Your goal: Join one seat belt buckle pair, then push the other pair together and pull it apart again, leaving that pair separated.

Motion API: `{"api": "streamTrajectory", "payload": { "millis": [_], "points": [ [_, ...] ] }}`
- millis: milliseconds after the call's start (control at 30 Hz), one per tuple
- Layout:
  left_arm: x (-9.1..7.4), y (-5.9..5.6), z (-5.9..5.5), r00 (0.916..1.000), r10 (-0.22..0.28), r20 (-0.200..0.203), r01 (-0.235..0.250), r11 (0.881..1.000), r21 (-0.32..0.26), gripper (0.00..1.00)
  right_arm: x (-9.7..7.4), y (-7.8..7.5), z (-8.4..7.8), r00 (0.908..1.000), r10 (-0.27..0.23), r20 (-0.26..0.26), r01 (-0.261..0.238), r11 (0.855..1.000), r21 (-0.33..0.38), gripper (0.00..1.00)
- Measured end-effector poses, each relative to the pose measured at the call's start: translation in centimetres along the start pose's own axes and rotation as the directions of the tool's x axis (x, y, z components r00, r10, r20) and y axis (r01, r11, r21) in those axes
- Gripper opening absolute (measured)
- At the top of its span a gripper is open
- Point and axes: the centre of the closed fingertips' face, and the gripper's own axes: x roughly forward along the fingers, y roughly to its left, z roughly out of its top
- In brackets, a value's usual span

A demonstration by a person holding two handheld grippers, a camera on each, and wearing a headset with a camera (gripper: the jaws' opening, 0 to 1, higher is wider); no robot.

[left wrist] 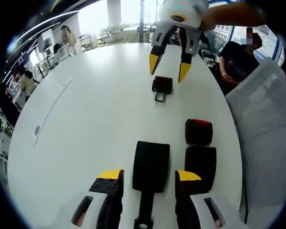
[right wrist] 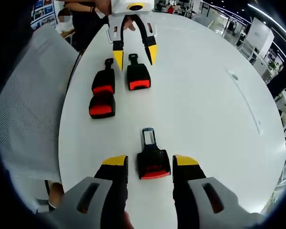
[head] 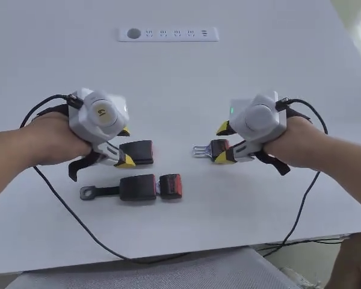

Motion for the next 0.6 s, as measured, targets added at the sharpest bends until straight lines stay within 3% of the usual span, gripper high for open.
{"api": "streamTrajectory", "payload": {
  "millis": [433,600],
  "points": [
    [1.3,0.0,-0.9,0.9985,-0.041,-0.036,0.042,0.998,0.040,0.42,1.5,0.6,-1.8,0.9963,0.055,-0.066,-0.059,0.997,-0.052,0.35],
    [1.5,-0.1,-1.1,0.9977,-0.048,-0.047,0.051,0.998,0.047,0.41,1.9,0.6,-1.8,0.9958,0.068,-0.062,-0.071,0.996,-0.046,0.36]
  ]
}}
